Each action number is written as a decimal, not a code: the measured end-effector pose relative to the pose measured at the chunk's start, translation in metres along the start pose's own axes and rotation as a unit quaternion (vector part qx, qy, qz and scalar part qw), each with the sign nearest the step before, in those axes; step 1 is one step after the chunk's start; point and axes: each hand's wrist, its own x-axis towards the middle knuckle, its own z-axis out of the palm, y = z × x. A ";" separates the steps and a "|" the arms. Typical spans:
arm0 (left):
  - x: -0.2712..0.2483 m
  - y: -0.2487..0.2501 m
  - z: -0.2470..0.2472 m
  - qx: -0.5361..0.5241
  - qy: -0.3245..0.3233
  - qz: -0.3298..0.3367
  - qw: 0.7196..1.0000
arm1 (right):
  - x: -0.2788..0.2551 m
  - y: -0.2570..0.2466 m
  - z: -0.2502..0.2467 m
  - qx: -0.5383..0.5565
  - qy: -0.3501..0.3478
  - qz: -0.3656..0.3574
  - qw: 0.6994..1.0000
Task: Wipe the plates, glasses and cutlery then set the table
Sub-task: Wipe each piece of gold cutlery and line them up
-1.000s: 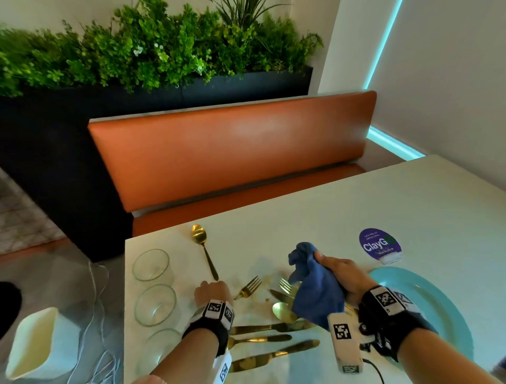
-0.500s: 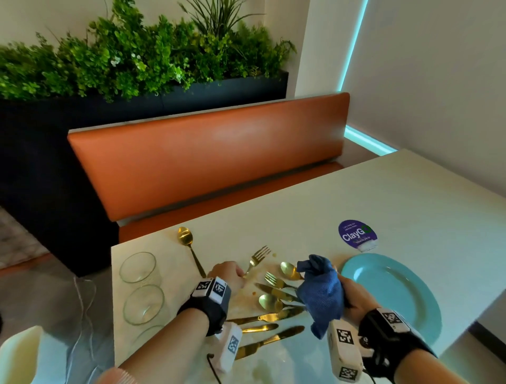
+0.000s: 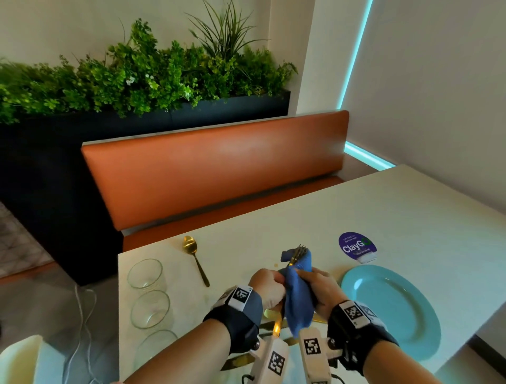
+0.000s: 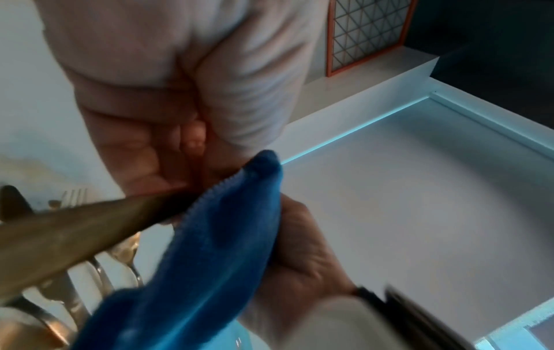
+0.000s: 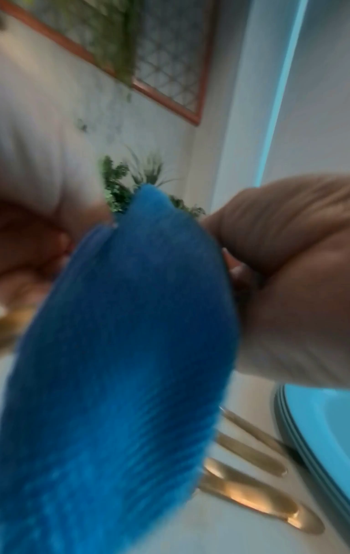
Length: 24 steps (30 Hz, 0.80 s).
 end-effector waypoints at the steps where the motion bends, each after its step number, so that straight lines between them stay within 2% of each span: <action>1: -0.001 0.001 0.001 0.011 -0.004 0.004 1.000 | 0.002 -0.001 0.002 -0.019 0.024 -0.009 0.999; 5: -0.004 0.006 -0.001 0.034 -0.009 0.002 0.999 | 0.005 -0.008 0.008 -0.131 0.114 -0.051 0.983; 8: -0.008 0.009 -0.005 0.054 -0.033 -0.002 0.998 | 0.007 -0.017 0.006 -0.263 0.156 -0.092 0.948; 11: -0.011 0.011 -0.007 0.094 -0.058 0.009 0.994 | 0.010 -0.023 0.001 -0.200 0.127 -0.080 0.968; 13: -0.011 0.014 -0.007 0.105 -0.069 0.011 0.992 | 0.008 -0.029 -0.001 -0.226 0.116 -0.093 0.963; 14: -0.013 0.016 -0.007 0.110 -0.074 0.012 0.991 | 0.006 -0.032 -0.003 -0.279 0.112 -0.109 0.948; 15: -0.013 0.017 -0.007 0.116 -0.076 0.013 0.990 | 0.006 -0.036 -0.005 -0.357 0.107 -0.124 0.920; 17: -0.014 0.017 -0.008 0.127 -0.076 0.018 0.989 | 0.004 -0.045 -0.009 -0.493 0.102 -0.157 0.850; 18: -0.015 0.016 -0.010 0.125 -0.074 0.016 0.989 | 0.004 -0.051 -0.010 -0.512 0.108 -0.182 0.832; 19: -0.014 0.015 -0.011 0.121 -0.074 0.014 0.990 | 0.005 -0.055 -0.013 -0.511 0.128 -0.195 0.827; 20: -0.013 0.013 -0.013 0.119 -0.065 0.012 0.991 | 0.006 -0.060 -0.017 -0.481 0.159 -0.204 0.838; 21: -0.011 0.010 -0.015 0.118 -0.043 0.013 0.992 | 0.009 -0.064 -0.023 -0.429 0.188 -0.197 0.861; 22: -0.009 0.009 -0.019 0.109 -0.007 0.016 0.994 | 0.011 -0.066 -0.029 -0.350 0.202 -0.174 0.898; 23: -0.006 0.007 -0.022 0.086 0.031 0.021 0.996 | 0.009 -0.066 -0.034 -0.249 0.189 -0.129 0.941; 24: -0.002 0.007 -0.024 0.054 0.063 0.024 0.996 | 0.011 -0.060 -0.038 -0.140 0.141 -0.080 0.977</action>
